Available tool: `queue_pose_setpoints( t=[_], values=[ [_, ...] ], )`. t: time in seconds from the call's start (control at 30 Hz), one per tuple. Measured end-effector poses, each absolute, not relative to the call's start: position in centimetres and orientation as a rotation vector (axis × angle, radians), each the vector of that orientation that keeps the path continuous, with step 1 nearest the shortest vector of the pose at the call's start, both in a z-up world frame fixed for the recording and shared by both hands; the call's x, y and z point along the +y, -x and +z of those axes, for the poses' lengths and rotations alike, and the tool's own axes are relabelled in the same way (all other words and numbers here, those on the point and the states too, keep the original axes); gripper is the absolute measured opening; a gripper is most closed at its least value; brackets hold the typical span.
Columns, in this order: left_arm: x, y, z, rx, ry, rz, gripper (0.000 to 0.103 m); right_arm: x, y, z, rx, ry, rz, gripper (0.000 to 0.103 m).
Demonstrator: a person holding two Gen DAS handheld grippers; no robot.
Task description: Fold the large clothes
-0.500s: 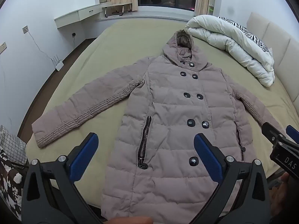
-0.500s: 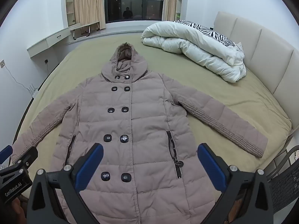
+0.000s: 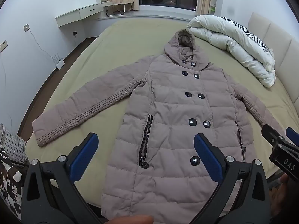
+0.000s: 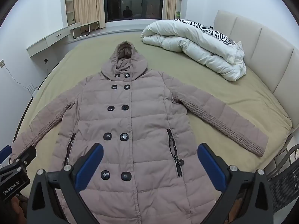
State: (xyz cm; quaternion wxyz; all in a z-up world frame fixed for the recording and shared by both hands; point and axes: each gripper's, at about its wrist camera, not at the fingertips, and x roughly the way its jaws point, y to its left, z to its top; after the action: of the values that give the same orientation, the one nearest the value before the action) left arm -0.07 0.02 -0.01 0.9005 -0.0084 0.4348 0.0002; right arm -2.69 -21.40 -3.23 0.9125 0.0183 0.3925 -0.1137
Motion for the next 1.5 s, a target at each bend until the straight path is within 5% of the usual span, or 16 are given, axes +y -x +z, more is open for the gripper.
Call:
queue_pose_setpoints(
  t=[1.5],
  values=[
    [0.8, 0.5, -2.4, 0.911, 0.014, 0.01, 0.103, -21.6, 2.6, -4.4, 0.822, -0.036, -0.237, 0.103]
  ],
)
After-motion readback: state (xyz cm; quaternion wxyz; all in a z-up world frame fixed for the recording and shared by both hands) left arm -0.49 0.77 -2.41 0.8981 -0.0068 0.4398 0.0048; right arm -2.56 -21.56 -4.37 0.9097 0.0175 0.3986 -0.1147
